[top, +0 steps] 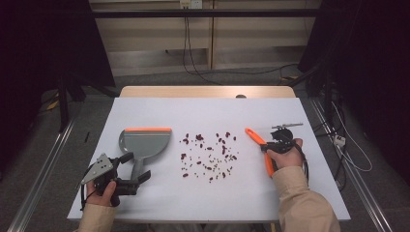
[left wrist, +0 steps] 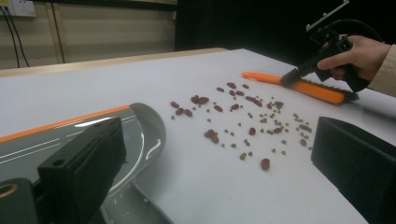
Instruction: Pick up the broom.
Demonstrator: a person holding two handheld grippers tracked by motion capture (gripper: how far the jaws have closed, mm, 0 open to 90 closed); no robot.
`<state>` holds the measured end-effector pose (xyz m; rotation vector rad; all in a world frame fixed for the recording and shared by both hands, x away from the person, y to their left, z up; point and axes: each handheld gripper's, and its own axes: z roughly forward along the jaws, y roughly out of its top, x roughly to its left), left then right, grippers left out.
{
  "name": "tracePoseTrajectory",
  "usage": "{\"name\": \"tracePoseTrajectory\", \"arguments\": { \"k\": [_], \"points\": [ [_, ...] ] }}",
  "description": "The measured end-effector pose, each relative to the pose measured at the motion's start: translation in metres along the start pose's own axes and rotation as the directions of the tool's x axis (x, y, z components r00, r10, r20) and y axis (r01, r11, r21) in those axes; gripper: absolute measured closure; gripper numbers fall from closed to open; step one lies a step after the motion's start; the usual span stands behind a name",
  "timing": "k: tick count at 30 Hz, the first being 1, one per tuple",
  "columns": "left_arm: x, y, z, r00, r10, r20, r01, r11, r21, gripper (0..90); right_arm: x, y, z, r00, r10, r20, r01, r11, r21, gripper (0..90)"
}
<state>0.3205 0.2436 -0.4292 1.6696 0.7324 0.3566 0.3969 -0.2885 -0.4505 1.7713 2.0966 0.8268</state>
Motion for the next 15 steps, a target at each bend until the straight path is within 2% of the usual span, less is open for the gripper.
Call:
{"name": "tracePoseTrajectory", "arguments": {
  "k": [4, 7, 12, 15],
  "points": [
    [-0.0007, 0.0008, 0.0009, 1.0, 0.001, 0.001, -0.001, 1.0, 0.0, 2.9, -0.0004, 0.0037, 0.0003, 1.0, -0.002, 0.001, 0.002, 1.0, 0.021, 68.4],
    [-0.0011, 0.0005, 0.0012, 1.0, 0.002, 0.002, -0.002, 1.0, 0.001, 2.9, -0.002, 0.0065, -0.0002, 0.9998, 0.015, -0.012, -0.015, 0.999, 0.039, 68.9],
    [0.0002, 0.0006, -0.0013, 1.0, 0.002, -0.004, -0.002, 1.0, -0.003, 2.9, -0.004, 0.0087, -0.0033, 0.9991, 0.036, -0.024, -0.035, 0.999, 0.038, 70.6],
    [0.001, 0.0007, -0.0025, 1.0, 0.002, -0.009, -0.002, 1.0, -0.001, 2.9, -0.0011, 0.01, -0.003, 1.0, 0.001, -0.004, -0.001, 0.999, 0.039, 70.7]
  ]
}}
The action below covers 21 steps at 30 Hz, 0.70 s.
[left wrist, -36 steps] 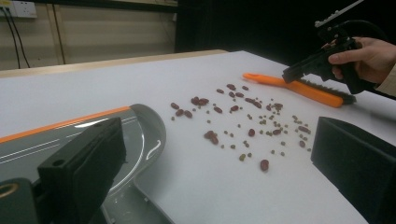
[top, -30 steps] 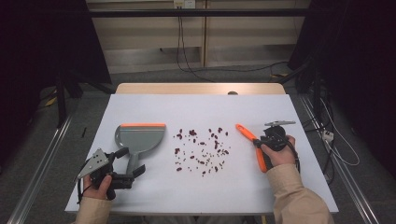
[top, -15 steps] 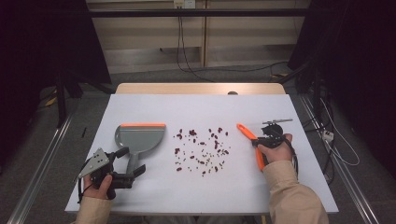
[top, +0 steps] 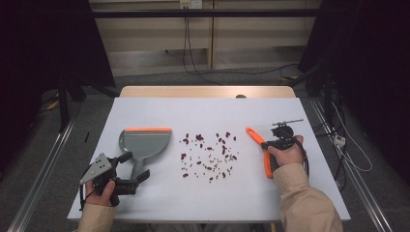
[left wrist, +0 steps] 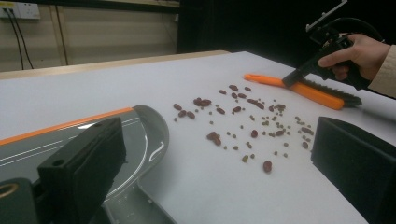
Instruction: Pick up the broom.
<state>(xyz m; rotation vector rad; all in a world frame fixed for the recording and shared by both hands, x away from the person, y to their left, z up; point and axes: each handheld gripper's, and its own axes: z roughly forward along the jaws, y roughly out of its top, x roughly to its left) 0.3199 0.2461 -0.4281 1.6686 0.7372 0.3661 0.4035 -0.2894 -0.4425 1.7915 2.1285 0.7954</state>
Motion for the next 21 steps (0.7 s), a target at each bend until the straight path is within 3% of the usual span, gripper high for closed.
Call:
{"name": "tracePoseTrajectory", "arguments": {
  "k": [3, 8, 11, 14, 21],
  "points": [
    [-0.0012, 0.0001, 0.0009, 1.0, 0.001, 0.001, -0.001, 1.0, 0.001, 2.9, -0.0009, 0.0003, -0.0003, 1.0, 0.006, -0.007, -0.006, 1.0, 0.003, 70.5],
    [-0.0028, -0.0002, 0.0046, 0.9999, 0.006, 0.013, -0.006, 0.9999, 0.011, 2.9, 0.0007, 0.0031, 0.0012, 0.9996, -0.023, -0.014, 0.023, 1.0, 0.009, 70.5],
    [-0.0025, -0.0003, 0.005, 0.9999, 0.003, 0.014, -0.003, 0.9999, 0.01, 2.9, 0.0021, 0.0036, 0.0037, 0.999, -0.042, -0.019, 0.041, 0.999, -0.014, 70.3],
    [-0.0011, -0.0003, 0.005, 1.0, 0.002, 0.01, -0.002, 1.0, 0.01, 2.9, 0.0001, 0.0044, 0.0057, 0.9989, -0.031, -0.035, 0.03, 0.999, -0.023, 70.1],
    [-0.0015, -0.0002, 0.0049, 0.9999, 0.004, 0.012, -0.004, 0.9999, 0.012, 2.9, 0.0031, 0.0092, 0.0036, 0.9988, -0.048, 0.002, 0.048, 0.999, 0.012, 66.6]
  ]
}}
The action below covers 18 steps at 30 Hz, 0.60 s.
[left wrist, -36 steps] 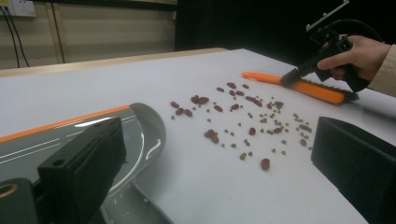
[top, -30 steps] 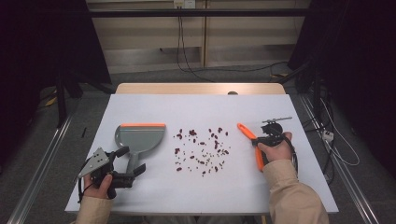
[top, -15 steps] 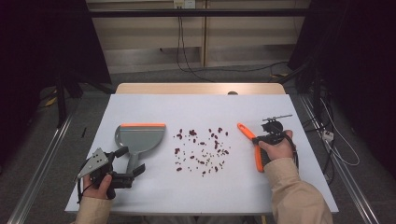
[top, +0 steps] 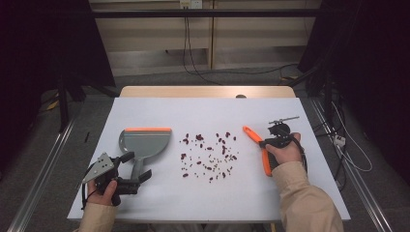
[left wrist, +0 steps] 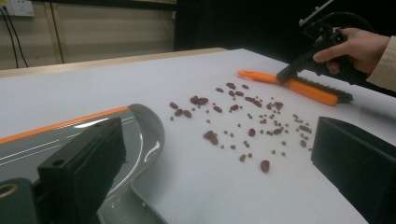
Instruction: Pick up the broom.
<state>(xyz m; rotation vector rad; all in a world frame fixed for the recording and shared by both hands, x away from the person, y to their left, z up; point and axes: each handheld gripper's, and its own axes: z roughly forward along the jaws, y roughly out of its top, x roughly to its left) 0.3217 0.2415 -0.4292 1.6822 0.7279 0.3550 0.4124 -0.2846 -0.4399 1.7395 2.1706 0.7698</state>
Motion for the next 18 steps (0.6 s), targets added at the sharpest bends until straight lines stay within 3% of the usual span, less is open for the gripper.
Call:
{"name": "tracePoseTrajectory", "arguments": {
  "k": [6, 11, 13, 18],
  "points": [
    [0.001, -0.001, -0.001, 1.0, -0.003, -0.002, 0.003, 1.0, 0.005, 3.0, 0.001, 0.001, 0.004, 1.0, 0.004, -0.006, -0.004, 0.999, 0.035, 65.9],
    [0.001, 0.0, 0.001, 1.0, 0.0, -0.002, 0.0, 1.0, 0.005, 2.9, 0.013, 0.001, 0.008, 0.9971, 0.007, 0.076, -0.011, 0.999, 0.044, 66.9],
    [0.0, 0.0, 0.001, 1.0, 0.0, -0.002, 0.0, 1.0, 0.007, 2.9, 0.012, 0.001, 0.008, 0.9968, 0.037, 0.072, -0.04, 0.998, 0.044, 67.8],
    [0.0, 0.0, 0.001, 1.0, 0.004, -0.002, -0.004, 1.0, 0.001, 2.9, 0.014, 0.001, 0.008, 0.9956, 0.037, 0.086, -0.041, 0.998, 0.038, 69.0]
  ]
}}
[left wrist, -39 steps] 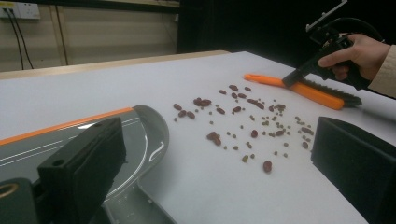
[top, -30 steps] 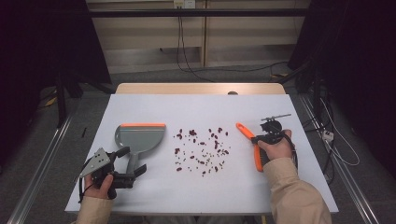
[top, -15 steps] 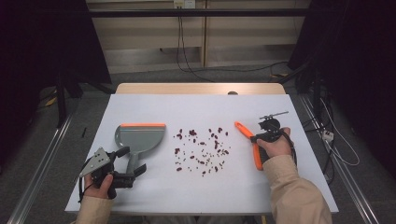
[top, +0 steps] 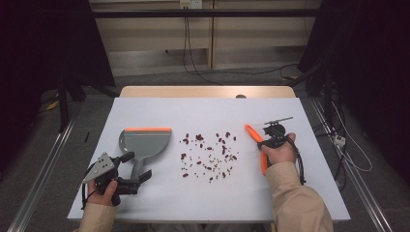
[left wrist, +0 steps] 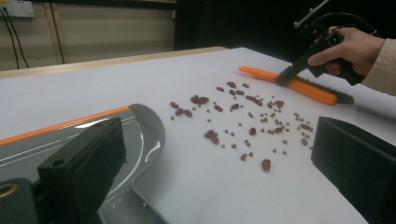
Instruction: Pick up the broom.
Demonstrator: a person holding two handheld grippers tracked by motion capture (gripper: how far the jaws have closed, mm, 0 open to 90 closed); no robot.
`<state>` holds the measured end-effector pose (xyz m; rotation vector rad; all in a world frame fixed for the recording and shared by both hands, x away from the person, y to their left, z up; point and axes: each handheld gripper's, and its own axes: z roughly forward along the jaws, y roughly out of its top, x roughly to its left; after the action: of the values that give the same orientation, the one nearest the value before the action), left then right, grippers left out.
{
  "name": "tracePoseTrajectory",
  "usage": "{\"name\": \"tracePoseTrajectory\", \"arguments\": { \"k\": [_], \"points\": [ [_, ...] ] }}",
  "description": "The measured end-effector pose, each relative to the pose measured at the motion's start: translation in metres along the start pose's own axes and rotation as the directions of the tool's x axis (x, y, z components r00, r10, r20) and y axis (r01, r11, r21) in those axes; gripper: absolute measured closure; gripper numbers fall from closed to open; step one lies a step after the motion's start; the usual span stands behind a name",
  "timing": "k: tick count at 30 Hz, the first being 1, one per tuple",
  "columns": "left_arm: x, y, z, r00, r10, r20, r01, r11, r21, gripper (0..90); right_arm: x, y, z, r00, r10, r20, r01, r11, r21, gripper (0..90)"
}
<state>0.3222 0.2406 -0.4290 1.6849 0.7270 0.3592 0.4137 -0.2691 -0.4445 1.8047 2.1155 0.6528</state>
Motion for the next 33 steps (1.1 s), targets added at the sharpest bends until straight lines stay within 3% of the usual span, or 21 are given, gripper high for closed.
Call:
{"name": "tracePoseTrajectory", "arguments": {
  "k": [6, 9, 11, 14, 16, 18, 21, 23, 27, 30, 31, 33],
  "points": [
    [0.0, 0.001, -0.001, 1.0, 0.008, 0.0, -0.008, 1.0, -0.004, 2.9, 0.0, 0.001, -0.002, 0.9996, -0.029, -0.004, 0.029, 1.0, -0.007, 69.3],
    [0.001, 0.001, -0.003, 1.0, 0.002, -0.01, -0.002, 1.0, -0.009, 2.9, -0.001, -0.002, -0.004, 0.9996, -0.022, -0.018, 0.021, 0.999, -0.03, 69.4],
    [0.0, 0.001, -0.004, 0.9999, 0.003, -0.01, -0.003, 1.0, -0.009, 2.9, -0.002, -0.004, -0.008, 0.9992, -0.027, -0.03, 0.026, 0.998, -0.053, 69.4],
    [-0.001, 0.001, -0.002, 0.9999, 0.006, -0.009, -0.007, 0.9999, -0.009, 3.0, -0.006, -0.008, -0.017, 0.9985, 0.003, -0.055, -0.009, 0.994, -0.11, 69.4],
    [-0.003, 0.002, -0.001, 0.9999, 0.01, -0.011, -0.01, 0.9999, -0.004, 2.9, -0.011, -0.013, -0.024, 0.9969, 0.024, -0.075, -0.037, 0.985, -0.169, 69.5],
    [-0.007, 0.005, 0.001, 0.9997, 0.023, -0.006, -0.023, 0.9997, 0.0, 2.9, -0.015, -0.018, -0.031, 0.9963, 0.011, -0.085, -0.032, 0.968, -0.248, 69.6],
    [-0.013, 0.008, 0.005, 0.9994, 0.034, 0.007, -0.034, 0.9994, -0.001, 2.9, -0.014, -0.029, -0.041, 0.9938, 0.003, -0.111, -0.04, 0.945, -0.325, 69.7],
    [-0.016, 0.01, 0.009, 0.9989, 0.042, 0.021, -0.043, 0.9991, 0.003, 2.9, -0.014, -0.036, -0.048, 0.9934, -0.002, -0.115, -0.042, 0.922, -0.385, 69.7],
    [-0.024, 0.016, 0.016, 0.9985, 0.044, 0.033, -0.044, 0.999, 0.004, 2.9, -0.018, -0.051, -0.06, 0.9881, 0.021, -0.152, -0.094, 0.867, -0.489, 69.7],
    [-0.031, 0.024, 0.023, 0.9986, 0.038, 0.036, -0.038, 0.9992, 0.007, 2.9, -0.019, -0.059, -0.067, 0.9787, 0.02, -0.205, -0.13, 0.829, -0.544, 69.9],
    [-0.034, 0.026, 0.026, 0.9984, 0.041, 0.04, -0.041, 0.9991, 0.01, 2.9, -0.018, -0.06, -0.069, 0.9752, 0.021, -0.22, -0.142, 0.823, -0.55, 69.9],
    [-0.04, 0.03, 0.033, 0.9973, 0.052, 0.052, -0.053, 0.9985, 0.014, 2.9, -0.017, -0.062, -0.072, 0.9664, 0.024, -0.256, -0.172, 0.8, -0.575, 70.1]
  ]
}}
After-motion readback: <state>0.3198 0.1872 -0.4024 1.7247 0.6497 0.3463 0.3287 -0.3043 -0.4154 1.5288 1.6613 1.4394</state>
